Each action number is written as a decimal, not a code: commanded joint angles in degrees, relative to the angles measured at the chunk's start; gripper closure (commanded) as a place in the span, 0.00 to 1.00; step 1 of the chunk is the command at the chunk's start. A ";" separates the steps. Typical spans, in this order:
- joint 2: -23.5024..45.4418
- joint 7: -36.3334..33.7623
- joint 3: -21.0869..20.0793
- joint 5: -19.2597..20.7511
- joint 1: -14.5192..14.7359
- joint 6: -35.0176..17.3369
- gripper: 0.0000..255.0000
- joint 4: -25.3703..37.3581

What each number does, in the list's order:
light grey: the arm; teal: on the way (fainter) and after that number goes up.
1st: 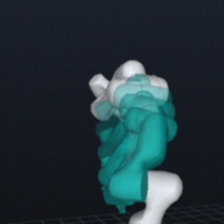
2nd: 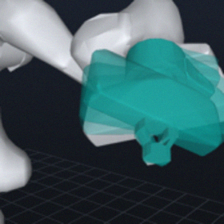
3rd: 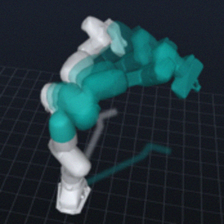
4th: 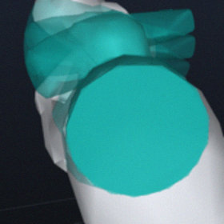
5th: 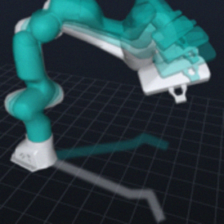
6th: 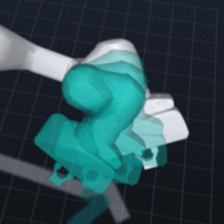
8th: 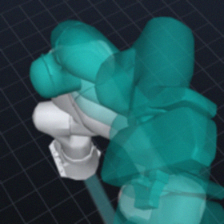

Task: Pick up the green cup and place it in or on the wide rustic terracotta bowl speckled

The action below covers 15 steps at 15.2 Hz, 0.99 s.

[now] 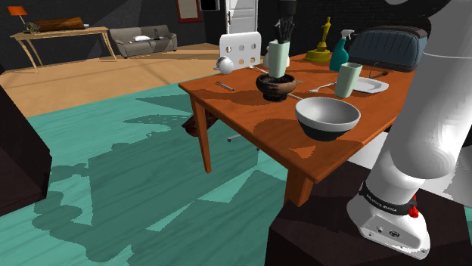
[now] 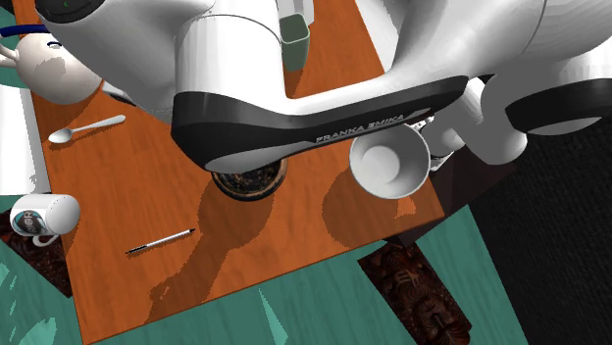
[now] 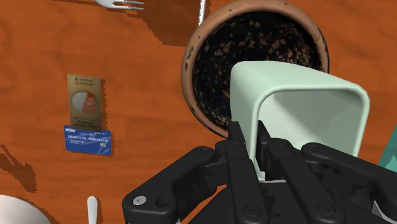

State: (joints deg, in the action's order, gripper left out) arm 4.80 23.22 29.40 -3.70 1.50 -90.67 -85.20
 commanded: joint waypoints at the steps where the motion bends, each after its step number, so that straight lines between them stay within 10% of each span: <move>1: -0.09 -0.03 -0.02 0.04 0.03 -0.18 1.00 -0.22; 5: -0.09 -0.03 -0.02 0.04 0.03 -0.18 1.00 -0.22; 6: -0.09 -0.03 -0.02 0.04 0.03 -0.18 0.00 -0.23; 11: -0.08 -0.03 -0.02 0.03 0.03 -0.19 0.00 -0.23; 15: 3.23 0.90 0.60 -1.75 -1.27 8.42 0.00 11.24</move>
State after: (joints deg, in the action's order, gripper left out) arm 7.50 24.15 29.96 -5.15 0.39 -84.30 -76.41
